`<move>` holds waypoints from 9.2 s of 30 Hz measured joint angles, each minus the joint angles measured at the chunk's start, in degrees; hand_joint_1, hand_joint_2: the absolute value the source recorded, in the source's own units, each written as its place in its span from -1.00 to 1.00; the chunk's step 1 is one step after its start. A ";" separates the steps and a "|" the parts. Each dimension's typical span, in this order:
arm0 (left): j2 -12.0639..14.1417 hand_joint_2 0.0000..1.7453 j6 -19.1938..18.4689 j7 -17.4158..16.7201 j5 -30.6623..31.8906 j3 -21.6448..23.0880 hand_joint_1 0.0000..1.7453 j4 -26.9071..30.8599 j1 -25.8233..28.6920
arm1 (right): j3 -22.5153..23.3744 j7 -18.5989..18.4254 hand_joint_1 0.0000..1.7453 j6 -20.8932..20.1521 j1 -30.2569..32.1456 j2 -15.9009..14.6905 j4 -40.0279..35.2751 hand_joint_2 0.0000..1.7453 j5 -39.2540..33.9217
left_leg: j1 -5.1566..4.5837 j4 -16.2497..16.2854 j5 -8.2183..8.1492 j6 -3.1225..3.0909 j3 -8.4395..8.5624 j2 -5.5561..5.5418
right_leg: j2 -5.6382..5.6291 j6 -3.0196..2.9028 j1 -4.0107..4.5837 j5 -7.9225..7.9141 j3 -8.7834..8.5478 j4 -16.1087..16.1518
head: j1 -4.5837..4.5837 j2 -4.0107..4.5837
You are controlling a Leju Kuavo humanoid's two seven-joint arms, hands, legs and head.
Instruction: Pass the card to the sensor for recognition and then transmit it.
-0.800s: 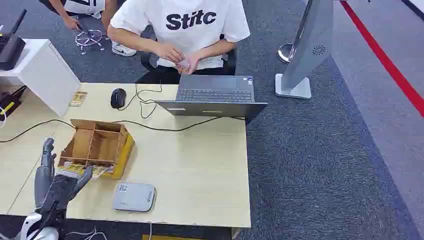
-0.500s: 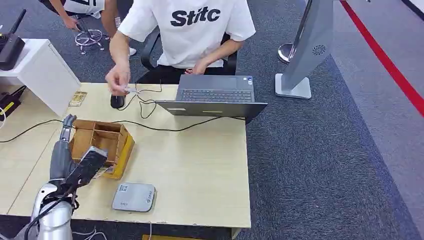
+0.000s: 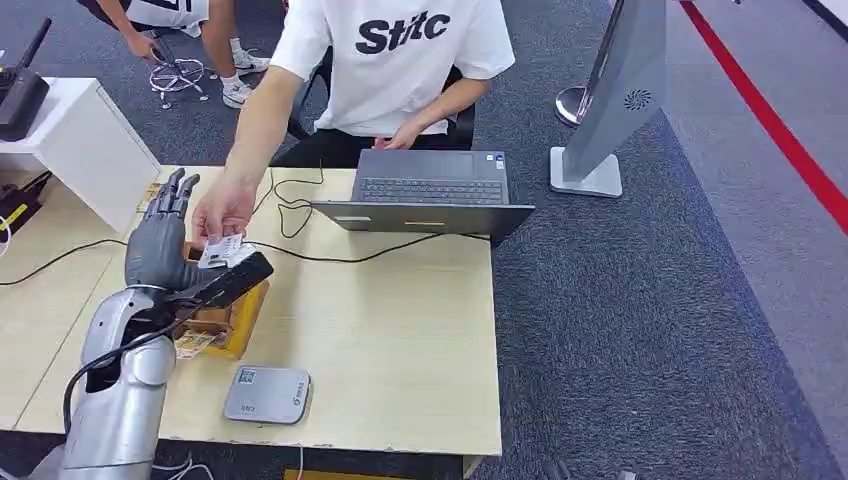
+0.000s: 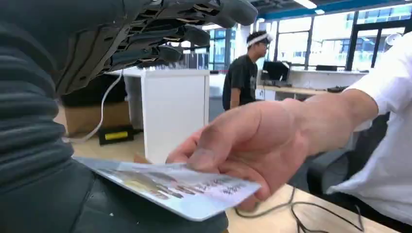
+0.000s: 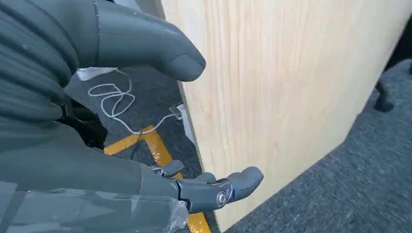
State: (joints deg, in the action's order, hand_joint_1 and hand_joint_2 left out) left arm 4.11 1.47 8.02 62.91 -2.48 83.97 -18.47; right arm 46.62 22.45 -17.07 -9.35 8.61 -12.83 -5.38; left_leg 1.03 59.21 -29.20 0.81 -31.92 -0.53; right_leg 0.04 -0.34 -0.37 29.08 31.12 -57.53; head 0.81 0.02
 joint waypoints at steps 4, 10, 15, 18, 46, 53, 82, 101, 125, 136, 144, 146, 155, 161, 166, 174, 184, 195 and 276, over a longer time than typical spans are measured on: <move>2.28 1.00 1.27 -3.17 5.51 3.68 1.00 -2.27 -3.25 | -0.24 -0.37 -1.00 0.02 -0.60 0.20 0.13 1.00 0.72 | 0.00 0.00 0.00 0.00 0.00 0.05 | -0.06 0.00 0.00 0.00 0.01 0.00 | 0.00 0.00; 5.57 1.00 3.47 -8.43 13.82 9.49 1.00 -5.33 -7.83 | -0.52 -1.01 -1.00 0.07 -1.22 0.37 0.26 1.00 1.99 | 0.00 0.01 0.00 0.00 0.00 0.05 | -0.07 -0.01 0.00 -0.01 0.02 -0.02 | -0.02 0.00; 8.29 1.00 5.79 -13.85 20.80 13.55 1.00 -6.73 -11.13 | -0.81 -1.16 -1.00 0.11 -1.59 0.42 0.35 1.00 3.06 | 0.01 0.01 0.00 0.00 -0.01 0.19 | -0.15 -0.04 0.00 -0.04 0.06 -0.03 | -0.02 0.00; 8.44 1.00 5.95 -14.19 21.20 13.78 1.00 -6.77 -11.32 | -0.81 -1.16 -1.00 0.11 -1.61 0.42 0.35 1.00 3.12 | 0.01 0.01 0.00 0.00 -0.01 0.19 | -0.14 -0.05 0.00 -0.04 0.06 -0.03 | -0.02 0.00; 11.15 1.00 19.08 -15.33 26.53 23.66 1.00 15.48 10.32 | 2.58 3.39 -1.00 -1.51 0.87 0.26 0.37 1.00 0.46 | -0.02 -0.01 -0.16 0.02 -0.05 0.35 | -0.29 0.01 -0.01 0.03 0.10 0.03 | 0.00 0.00; 8.75 1.00 23.82 -9.66 26.51 25.97 1.00 18.19 25.52 | 5.68 4.52 -1.00 -2.97 2.94 -0.31 0.33 1.00 -1.16 | -0.02 -0.01 -0.24 -0.09 -0.05 0.48 | -0.34 0.03 -0.01 0.04 0.12 0.03 | -0.02 0.00; -11.84 1.00 24.96 10.08 22.94 -10.64 1.00 -4.63 30.45 | 7.83 4.83 -1.00 -2.49 3.22 -0.81 0.11 1.00 3.06 | -0.02 -0.01 -0.22 -0.09 0.06 0.38 | -0.24 0.03 -0.01 0.03 -0.06 0.02 | -0.02 0.00; -16.91 1.00 27.93 13.01 21.79 -13.09 1.00 -0.76 31.38 | 7.82 4.85 -1.00 -2.58 3.06 -0.81 0.11 1.00 3.63 | -0.02 0.00 -0.18 -0.07 0.14 0.37 | -0.23 0.03 0.00 0.03 -0.14 0.02 | 0.00 0.00; 2.40 1.00 16.92 -1.59 25.44 -12.21 1.00 1.86 1.60 | 4.09 0.63 -1.00 -0.77 -1.30 0.42 0.20 1.00 11.08 | 0.08 0.00 0.23 0.19 0.11 0.32 | -0.24 -0.19 0.06 -0.25 -0.01 -0.18 | 0.00 0.00; 6.17 1.00 16.65 -2.23 26.40 -12.28 1.00 -4.92 -2.41 | 3.10 0.61 -1.00 -0.92 -1.70 0.87 0.24 1.00 11.34 | 0.06 0.00 0.21 0.18 -0.06 0.32 | -0.25 -0.19 0.04 -0.25 0.16 -0.16 | -0.02 0.00; 6.63 1.00 17.11 -3.30 26.48 -11.97 1.00 -7.12 -2.52 | 3.04 0.57 -1.00 -1.16 -1.78 1.05 0.26 1.00 11.43 | 0.07 0.00 0.22 0.19 -0.05 0.33 | -0.26 -0.19 0.05 -0.25 0.17 -0.17 | 0.00 0.00; 6.74 1.00 17.11 -3.30 26.48 -11.93 1.00 -7.32 -2.51 | 3.04 0.57 -1.00 -1.22 -1.78 1.07 0.26 1.00 11.50 | 0.07 0.00 0.22 0.19 -0.05 0.38 | -0.31 -0.19 0.05 -0.25 0.17 -0.18 | -0.02 0.00; 6.98 1.00 18.73 -3.12 26.33 -11.82 -1.00 -7.73 -1.53 | 3.06 0.92 -1.00 -1.53 -1.69 1.18 0.26 1.00 11.52 | 0.06 0.00 0.20 0.18 -0.15 0.53 | -0.46 -0.19 0.05 -0.25 0.31 -0.17 | 0.00 0.00; 6.39 1.00 20.24 -2.18 25.15 -11.84 -1.00 -4.87 1.61 | 3.13 1.27 -1.00 -1.57 -1.52 1.18 0.26 1.00 11.21 | 0.06 0.00 0.18 0.15 -0.16 0.52 | -0.43 -0.19 0.05 -0.24 0.31 -0.16 | -0.02 0.00; 5.99 1.00 21.20 1.38 22.00 -11.84 -1.00 -0.25 6.26 | 3.26 2.10 -1.00 -2.08 -1.08 1.16 0.26 1.00 10.53 | 0.06 0.00 0.18 0.15 -0.15 0.54 | -0.46 -0.19 0.05 -0.25 0.29 -0.17 | -0.02 0.00; 2.86 1.00 31.02 8.97 21.40 -11.88 -1.00 13.85 24.46 | 4.81 3.87 -1.00 -2.91 0.65 0.92 0.09 1.00 8.83 | 0.00 0.00 -0.04 0.07 -0.16 0.60 | -0.52 -0.06 0.00 -0.12 0.33 -0.10 | 0.00 0.00; -5.33 1.00 38.03 23.11 26.42 -15.89 -1.00 17.14 38.98 | 6.54 4.50 -1.00 -2.99 1.96 0.59 0.02 1.00 8.17 | 0.00 0.00 -0.09 0.00 -0.19 0.56 | -0.43 -0.02 0.00 -0.10 0.28 -0.05 | 0.00 0.00; -7.90 1.00 38.03 20.36 26.42 -23.49 -1.00 11.38 38.22 | 6.93 3.83 -1.00 -2.89 1.74 0.50 0.02 1.00 9.77 | 0.01 0.00 -0.07 0.01 -0.12 0.51 | -0.37 -0.02 0.01 -0.10 0.23 -0.06 | -0.02 0.00; 10.58 1.00 38.14 -6.14 26.51 4.66 1.00 -11.97 21.36 | 4.09 2.01 -1.00 -2.84 -0.60 1.35 0.04 1.00 12.44 | 0.04 0.02 0.03 0.05 -0.13 0.45 | -0.35 -0.05 0.02 -0.15 0.20 -0.11 | 0.00 0.00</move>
State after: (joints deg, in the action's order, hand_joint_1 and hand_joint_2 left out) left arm 14.69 39.60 1.88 89.42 2.19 72.00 2.89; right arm 50.71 24.46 -19.91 -9.96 9.97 -12.79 7.06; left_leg 1.07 59.23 -29.16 0.86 -32.05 -0.08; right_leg -0.31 -0.39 -0.35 28.94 31.32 -57.64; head 0.81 0.02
